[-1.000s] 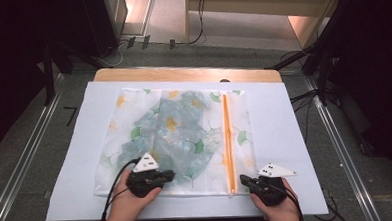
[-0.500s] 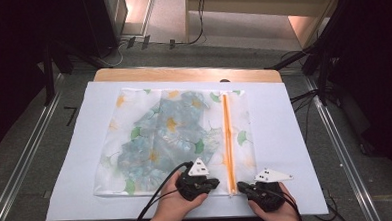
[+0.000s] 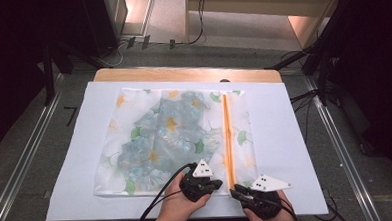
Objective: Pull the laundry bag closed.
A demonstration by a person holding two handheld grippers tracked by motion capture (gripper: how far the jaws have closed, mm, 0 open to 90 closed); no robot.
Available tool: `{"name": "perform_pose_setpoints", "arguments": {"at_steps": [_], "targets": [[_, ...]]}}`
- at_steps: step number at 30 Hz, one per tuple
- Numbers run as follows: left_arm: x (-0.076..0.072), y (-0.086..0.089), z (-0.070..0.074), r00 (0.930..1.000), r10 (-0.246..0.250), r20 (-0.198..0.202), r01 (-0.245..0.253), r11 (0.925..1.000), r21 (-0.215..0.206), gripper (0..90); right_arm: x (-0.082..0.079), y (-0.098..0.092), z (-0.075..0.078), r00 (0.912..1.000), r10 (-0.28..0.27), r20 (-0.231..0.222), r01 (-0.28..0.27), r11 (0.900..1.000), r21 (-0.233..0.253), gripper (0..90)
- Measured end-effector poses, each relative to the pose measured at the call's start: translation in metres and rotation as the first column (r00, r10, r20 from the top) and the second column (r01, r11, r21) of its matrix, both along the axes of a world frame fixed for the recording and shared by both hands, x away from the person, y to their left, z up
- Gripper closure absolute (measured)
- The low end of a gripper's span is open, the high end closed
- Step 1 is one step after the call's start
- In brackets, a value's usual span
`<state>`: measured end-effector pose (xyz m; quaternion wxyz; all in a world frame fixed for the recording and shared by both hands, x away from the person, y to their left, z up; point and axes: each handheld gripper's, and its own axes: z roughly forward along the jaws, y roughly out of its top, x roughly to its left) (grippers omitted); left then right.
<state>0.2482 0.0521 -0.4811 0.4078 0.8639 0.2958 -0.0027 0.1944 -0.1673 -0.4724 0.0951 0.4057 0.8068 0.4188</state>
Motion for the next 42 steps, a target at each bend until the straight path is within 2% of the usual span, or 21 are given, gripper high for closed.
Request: {"name": "perform_pose_setpoints", "arguments": {"at_steps": [3,4,6,8,11,16,20,21,25,29,32,35,37,38,40,42], "targets": [[0.001,0.0,0.0,1.0,0.004,-0.009,-0.004,1.0,-0.005,90.0,-0.003,0.011,-0.003,0.9997,-0.002,0.025,0.004,0.998,-0.064,58.2],[0.001,0.0,0.0,0.9999,0.004,-0.01,-0.004,1.0,-0.006,90.0,-0.004,0.015,-0.005,0.9991,-0.005,0.042,0.009,0.995,-0.098,53.1],[0.001,0.001,0.0,0.9999,0.002,-0.014,-0.002,1.0,-0.005,90.0,-0.007,0.02,-0.007,0.9977,-0.019,0.065,0.029,0.986,-0.163,49.1],[0.001,0.001,-0.001,0.9999,0.003,-0.015,-0.003,0.9999,-0.01,90.0,-0.009,0.022,-0.009,0.9964,-0.013,0.084,0.029,0.981,-0.19,49.6],[0.002,0.001,-0.001,0.9997,0.001,-0.024,-0.002,0.9999,-0.012,90.0,-0.009,0.02,-0.007,0.9953,-0.01,0.096,0.029,0.979,-0.201,59.9],[0.003,0.002,-0.001,0.9996,0.003,-0.029,-0.004,0.9998,-0.018,90.0,-0.007,0.007,-0.002,0.9973,-0.001,0.074,0.011,0.991,-0.136,68.2],[0.003,0.002,-0.001,0.9994,0.005,-0.034,-0.005,0.9998,-0.02,90.0,-0.006,-0.001,0.002,0.9957,-0.03,0.087,0.04,0.993,-0.112,74.2],[0.003,0.002,-0.001,0.9994,0.005,-0.035,-0.005,0.9998,-0.021,90.0,-0.006,-0.004,0.002,0.9964,-0.033,0.078,0.04,0.995,-0.092,78.7],[0.004,0.002,-0.001,0.999,0.005,-0.044,-0.006,0.9997,-0.024,90.0,-0.003,-0.007,0.001,0.9984,-0.021,0.052,0.026,0.996,-0.083,83.2],[0.004,0.002,-0.001,0.9991,0.005,-0.042,-0.006,0.9998,-0.021,90.0,-0.003,-0.006,0.0,0.9995,-0.003,0.031,0.005,0.997,-0.076,78.2],[0.003,0.002,-0.001,0.9992,0.003,-0.04,-0.004,0.9997,-0.022,90.0,-0.005,-0.006,0.0,0.9994,0.006,0.035,-0.003,0.998,-0.068,72.5],[0.003,0.002,-0.001,0.9992,0.004,-0.04,-0.005,0.9998,-0.02,90.0,-0.011,-0.005,-0.001,0.9994,0.023,0.026,-0.021,0.998,-0.064,74.9],[0.004,0.002,-0.001,0.9991,0.005,-0.043,-0.006,0.9997,-0.023,90.0,-0.017,-0.002,0.0,0.9983,0.043,0.039,-0.04,0.996,-0.077,76.3],[0.004,0.002,-0.001,0.999,0.005,-0.043,-0.006,0.9997,-0.023,90.0,-0.019,0.0,0.001,0.9966,0.048,0.068,-0.041,0.995,-0.09,77.2],[0.004,0.002,-0.001,0.9991,0.006,-0.043,-0.007,0.9997,-0.022,90.0,-0.02,0.001,0.005,0.9917,0.054,0.117,-0.046,0.996,-0.071,78.1],[0.004,0.002,-0.001,0.999,0.006,-0.043,-0.007,0.9997,-0.022,90.0,-0.017,0.004,0.003,0.9921,0.044,0.118,-0.035,0.997,-0.074,77.5]]}}
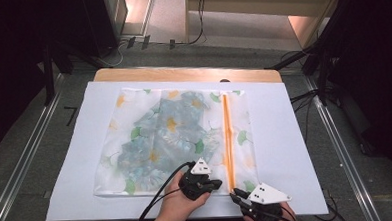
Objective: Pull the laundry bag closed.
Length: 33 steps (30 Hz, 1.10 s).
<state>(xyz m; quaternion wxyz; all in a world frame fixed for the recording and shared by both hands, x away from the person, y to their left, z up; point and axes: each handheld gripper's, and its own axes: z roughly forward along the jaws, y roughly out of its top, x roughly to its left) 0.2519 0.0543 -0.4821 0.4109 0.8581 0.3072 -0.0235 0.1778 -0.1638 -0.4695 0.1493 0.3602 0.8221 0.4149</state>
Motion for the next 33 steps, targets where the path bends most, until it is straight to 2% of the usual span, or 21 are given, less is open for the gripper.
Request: {"name": "perform_pose_setpoints", "arguments": {"at_steps": [2,5,9,11,14,18,20,22,27,30,33], "targets": [[0.0,0.0,0.0,1.0,-0.001,-0.001,0.001,1.0,-0.001,90.0,0.005,0.002,-0.005,0.9997,0.003,-0.023,-0.003,1.0,-0.016,75.1],[0.0,0.0,0.0,1.0,-0.001,-0.004,0.001,1.0,-0.007,90.0,0.009,0.004,-0.008,0.9992,0.03,-0.025,-0.03,0.999,-0.012,67.4],[0.0,0.0,0.0,1.0,-0.001,-0.002,0.001,1.0,-0.007,90.0,0.012,0.006,-0.012,0.9987,0.035,-0.038,-0.036,0.998,-0.044,62.2],[0.0,0.0,0.0,1.0,-0.001,-0.003,0.001,1.0,-0.007,90.0,0.011,0.006,-0.013,0.9988,0.041,-0.026,-0.043,0.997,-0.065,62.2],[0.0,0.0,0.0,1.0,-0.001,0.0,0.001,1.0,0.0,90.0,0.01,0.006,-0.013,0.9982,0.05,-0.033,-0.052,0.997,-0.06,58.1],[0.0,0.0,0.0,1.0,-0.001,-0.002,0.001,1.0,-0.003,90.0,0.006,0.008,-0.013,0.9989,0.046,-0.002,-0.046,0.993,-0.106,58.4],[0.0,0.0,0.0,1.0,-0.001,-0.005,0.001,1.0,-0.007,90.0,0.005,0.008,-0.013,0.9992,0.04,0.002,-0.04,0.993,-0.113,61.7],[0.0,0.0,0.0,1.0,-0.001,-0.004,0.001,1.0,-0.008,90.0,0.005,0.007,-0.012,0.9995,0.028,0.016,-0.025,0.992,-0.124,69.0],[0.001,0.0,-0.001,0.9999,0.001,-0.01,-0.001,0.9999,-0.011,90.0,0.007,-0.003,-0.007,1.0,-0.001,0.008,0.002,0.997,-0.074,75.6],[0.001,0.0,-0.001,1.0,0.0,-0.009,0.0,0.9999,-0.011,90.0,0.009,-0.006,-0.005,1.0,0.003,-0.009,-0.003,0.999,-0.042,80.2],[0.001,0.0,0.0,1.0,0.0,-0.008,0.0,1.0,-0.008,90.0,0.01,-0.006,-0.005,0.9993,0.025,-0.028,-0.026,0.999,-0.042,87.6]]}}
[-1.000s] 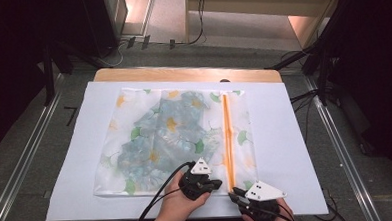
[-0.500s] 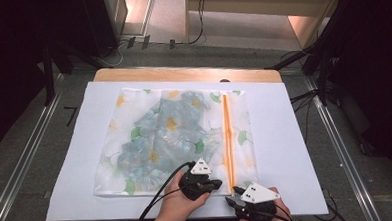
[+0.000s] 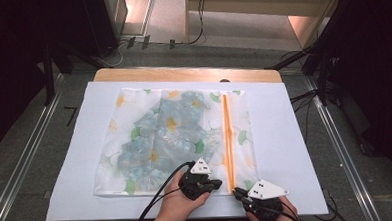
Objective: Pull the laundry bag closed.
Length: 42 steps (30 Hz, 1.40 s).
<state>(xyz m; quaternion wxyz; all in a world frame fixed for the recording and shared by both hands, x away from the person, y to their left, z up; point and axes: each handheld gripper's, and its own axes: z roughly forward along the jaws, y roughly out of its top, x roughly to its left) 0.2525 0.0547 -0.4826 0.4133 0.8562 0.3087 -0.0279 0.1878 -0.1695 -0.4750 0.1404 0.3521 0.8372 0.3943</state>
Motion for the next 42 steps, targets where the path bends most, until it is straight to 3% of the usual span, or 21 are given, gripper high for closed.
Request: {"name": "perform_pose_setpoints", "arguments": {"at_steps": [3,9,12,15,17,26,30,34,37,42], "targets": [[0.0,0.0,0.0,1.0,0.0,0.0,0.0,1.0,-0.001,90.0,0.001,0.0,0.0,0.9999,0.005,-0.01,-0.005,1.0,-0.002,90.0],[0.0,0.0,0.0,1.0,-0.003,0.005,0.003,1.0,0.003,90.0,-0.002,-0.005,0.001,0.9994,-0.018,-0.029,0.019,1.0,0.02,77.7],[0.0,0.0,0.0,1.0,-0.002,0.005,0.002,1.0,0.001,90.0,-0.004,0.001,-0.004,0.9988,-0.002,-0.049,0.001,1.0,-0.022,65.8],[0.0,0.0,0.0,1.0,-0.003,0.006,0.003,1.0,0.003,90.0,-0.007,0.006,-0.005,1.0,0.002,-0.008,-0.002,0.997,-0.078,61.6],[0.0,0.0,0.0,1.0,-0.003,0.005,0.003,1.0,0.005,90.0,-0.008,0.006,-0.005,1.0,0.0,0.001,0.0,0.996,-0.087,63.0],[0.001,0.0,0.0,1.0,-0.001,-0.005,0.001,1.0,-0.005,90.0,-0.004,0.008,-0.002,0.9994,-0.001,-0.035,-0.002,0.996,-0.087,87.0],[0.0,0.0,0.0,1.0,0.001,-0.006,-0.002,1.0,-0.005,90.0,-0.003,0.007,-0.002,0.9989,-0.002,-0.047,-0.002,0.998,-0.066,89.8],[0.0,0.0,0.0,1.0,0.001,-0.005,-0.001,1.0,-0.004,90.0,0.0,0.0,0.002,0.9968,-0.016,-0.079,0.018,0.999,0.027,90.0],[0.0,0.0,0.0,1.0,-0.001,0.001,0.001,1.0,0.003,90.0,0.0,-0.001,0.006,0.9965,-0.039,-0.074,0.041,0.999,0.027,90.0],[-0.005,-0.002,0.002,0.9987,-0.005,0.051,0.003,0.9996,0.028,90.0,0.003,0.0,0.003,0.9899,-0.043,-0.135,0.048,0.998,0.034,90.0]]}}
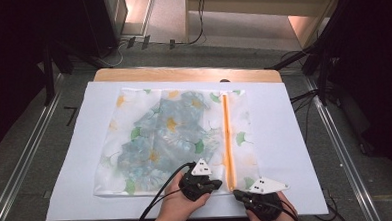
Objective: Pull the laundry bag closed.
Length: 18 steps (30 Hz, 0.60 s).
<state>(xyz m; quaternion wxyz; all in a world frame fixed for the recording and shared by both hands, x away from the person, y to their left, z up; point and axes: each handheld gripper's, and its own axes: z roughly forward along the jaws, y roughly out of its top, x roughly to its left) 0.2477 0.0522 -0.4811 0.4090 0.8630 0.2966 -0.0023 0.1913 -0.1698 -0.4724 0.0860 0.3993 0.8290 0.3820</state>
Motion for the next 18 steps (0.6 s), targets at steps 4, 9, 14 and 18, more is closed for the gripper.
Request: {"name": "perform_pose_setpoints", "arguments": {"at_steps": [4,9,14,18], "targets": [[-0.002,-0.002,0.0,0.9999,-0.014,-0.007,0.014,0.9999,-0.009,90.0,0.0,-0.003,-0.004,0.999,0.031,-0.031,-0.03,0.999,0.021,87.0],[-0.002,-0.004,0.0,0.9995,-0.028,-0.017,0.028,0.9995,-0.012,90.0,-0.002,-0.006,0.001,0.9977,0.068,-0.004,-0.068,0.996,0.054,86.6],[-0.001,-0.003,-0.001,0.9993,-0.03,-0.024,0.029,0.9995,-0.012,90.0,-0.001,-0.014,0.002,0.9988,0.05,0.003,-0.05,0.996,0.07,87.5],[0.0,-0.002,-0.001,0.9989,-0.029,-0.037,0.028,0.9994,-0.019,90.0,0.0,-0.021,0.003,0.9997,0.024,-0.01,-0.024,0.998,0.065,90.0]]}}
